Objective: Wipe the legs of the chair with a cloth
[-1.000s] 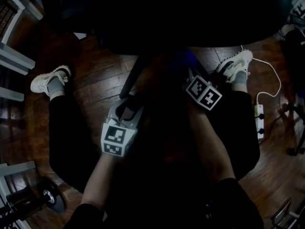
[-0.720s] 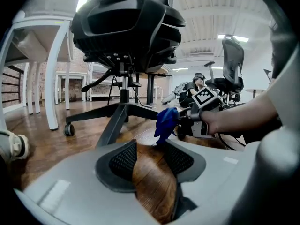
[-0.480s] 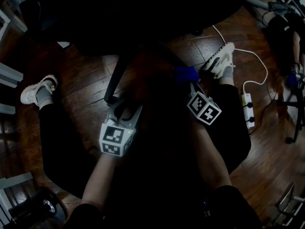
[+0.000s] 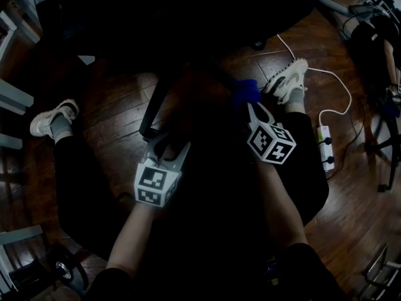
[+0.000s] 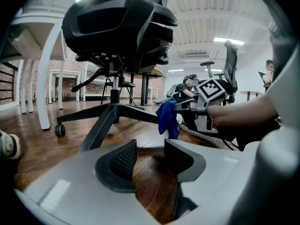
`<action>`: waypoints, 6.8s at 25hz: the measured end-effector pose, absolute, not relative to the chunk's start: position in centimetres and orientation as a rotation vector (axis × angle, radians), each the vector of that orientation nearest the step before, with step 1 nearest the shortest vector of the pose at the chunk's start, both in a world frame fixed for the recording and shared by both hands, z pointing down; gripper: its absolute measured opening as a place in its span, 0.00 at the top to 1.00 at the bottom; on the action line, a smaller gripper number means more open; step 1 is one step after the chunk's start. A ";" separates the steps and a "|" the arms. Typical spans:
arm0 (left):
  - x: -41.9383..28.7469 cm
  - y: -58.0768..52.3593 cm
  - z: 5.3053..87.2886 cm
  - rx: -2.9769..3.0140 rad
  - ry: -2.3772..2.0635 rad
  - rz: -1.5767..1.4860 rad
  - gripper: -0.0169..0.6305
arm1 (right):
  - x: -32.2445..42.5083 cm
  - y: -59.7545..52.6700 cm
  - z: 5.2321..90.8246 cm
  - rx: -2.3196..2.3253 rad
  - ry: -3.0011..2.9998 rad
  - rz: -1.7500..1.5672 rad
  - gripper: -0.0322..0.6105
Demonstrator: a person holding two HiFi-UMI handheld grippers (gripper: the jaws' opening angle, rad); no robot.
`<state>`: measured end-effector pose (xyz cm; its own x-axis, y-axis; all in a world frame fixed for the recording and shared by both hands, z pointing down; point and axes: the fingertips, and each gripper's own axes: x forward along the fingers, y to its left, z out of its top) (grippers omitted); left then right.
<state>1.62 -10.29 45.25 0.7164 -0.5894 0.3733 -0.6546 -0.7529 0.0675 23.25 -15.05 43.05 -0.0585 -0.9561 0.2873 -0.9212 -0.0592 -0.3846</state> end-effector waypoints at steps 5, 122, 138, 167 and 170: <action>1.8 -10.6 44.5 2.753 -1.004 0.515 0.68 | 19.5 -21.7 39.6 -2.177 2.436 -0.453 0.88; -6.0 -13.3 47.6 2.435 -1.148 0.436 0.67 | 2.2 -16.6 49.3 -0.956 3.159 -0.986 0.89; -5.0 -15.8 46.6 2.356 -1.216 0.402 0.67 | 6.6 -11.6 44.4 -1.117 3.223 -0.660 0.89; -6.9 -22.1 51.7 2.253 -1.321 0.721 0.73 | 8.3 -12.6 44.8 -1.322 2.941 -0.770 0.89; -10.3 -22.1 51.8 2.288 -1.282 0.758 0.74 | 5.6 -14.2 44.4 -1.338 2.954 -0.713 0.89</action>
<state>-10.27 -22.10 51.84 0.4299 -0.6430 0.6339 -0.8651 -0.4944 0.0852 5.61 -14.18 44.38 -0.6618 -0.6731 0.3300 -0.7496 0.5863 -0.3072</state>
